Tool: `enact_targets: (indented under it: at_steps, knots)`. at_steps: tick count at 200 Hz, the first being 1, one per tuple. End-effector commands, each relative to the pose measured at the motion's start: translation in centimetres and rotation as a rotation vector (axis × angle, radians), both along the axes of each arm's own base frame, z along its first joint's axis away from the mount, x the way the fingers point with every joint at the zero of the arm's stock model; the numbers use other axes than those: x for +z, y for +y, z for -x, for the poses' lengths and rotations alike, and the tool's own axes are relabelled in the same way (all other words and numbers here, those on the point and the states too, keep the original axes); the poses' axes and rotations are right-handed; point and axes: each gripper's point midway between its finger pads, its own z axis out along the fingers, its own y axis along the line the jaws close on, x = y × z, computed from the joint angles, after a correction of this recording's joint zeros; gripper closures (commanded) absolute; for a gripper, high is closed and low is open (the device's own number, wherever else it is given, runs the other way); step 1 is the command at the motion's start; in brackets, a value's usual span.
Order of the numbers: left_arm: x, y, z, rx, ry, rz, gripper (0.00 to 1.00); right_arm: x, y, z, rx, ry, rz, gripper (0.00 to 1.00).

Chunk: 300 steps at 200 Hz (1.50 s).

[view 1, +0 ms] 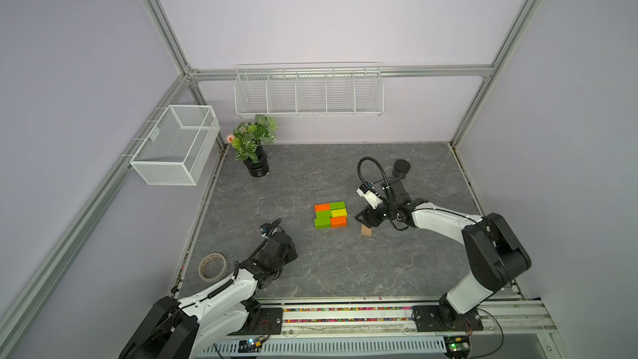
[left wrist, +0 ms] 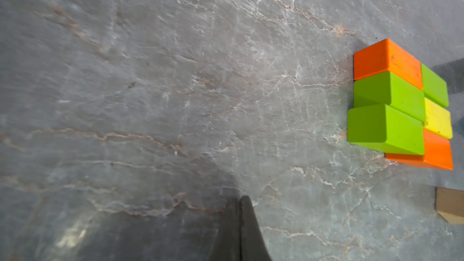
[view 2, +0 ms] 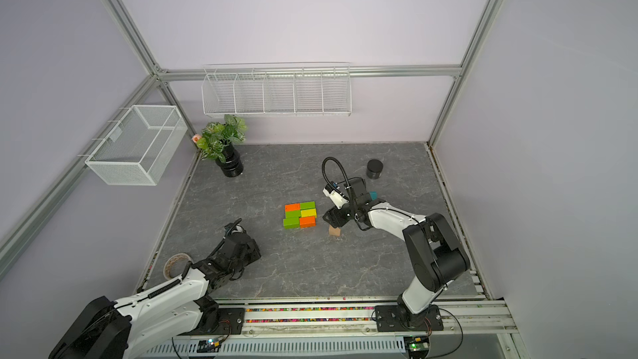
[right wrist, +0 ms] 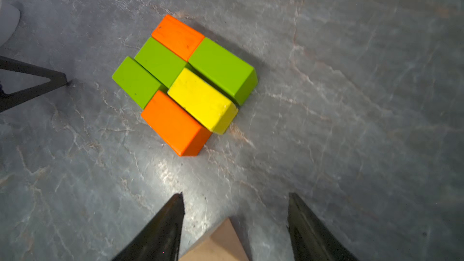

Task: Assemble a piece of candy with building blocks
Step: Pick up the building block from the center of the board.

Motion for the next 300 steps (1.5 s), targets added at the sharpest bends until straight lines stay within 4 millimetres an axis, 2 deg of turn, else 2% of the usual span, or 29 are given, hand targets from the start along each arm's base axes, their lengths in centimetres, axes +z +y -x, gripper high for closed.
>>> enact_targets:
  at_steps: [1,24,52,92,133,193,263,300]
  knots:
    - [-2.5,1.6,2.1,0.018,0.108,-0.066,1.00,-0.2,0.7,0.1,0.073,-0.022,0.039,0.31]
    - [-2.5,1.6,2.2,0.021,0.111,-0.067,1.00,1.0,1.4,2.1,0.147,0.015,0.003,0.30]
    - [-2.6,1.6,2.2,0.023,0.111,-0.065,1.00,2.5,0.1,3.0,0.123,-0.042,0.020,0.24]
    - [-2.7,1.5,2.0,0.013,0.121,-0.073,1.00,0.6,-0.6,5.1,0.184,0.113,0.120,0.25]
    - [-2.7,1.6,2.1,0.020,0.122,-0.074,1.00,-1.5,-1.1,6.1,0.230,0.205,0.215,0.27]
    - [-2.9,1.6,2.2,0.019,0.123,-0.073,1.00,-3.0,-1.2,5.8,0.235,0.184,0.280,0.28]
    - [-3.1,1.7,2.3,0.021,0.129,-0.076,1.00,-3.5,-1.3,4.9,0.230,0.174,0.321,0.30]
    - [-3.1,1.6,2.2,0.022,0.128,-0.074,1.00,-3.4,-0.6,4.3,0.222,0.165,0.314,0.42]
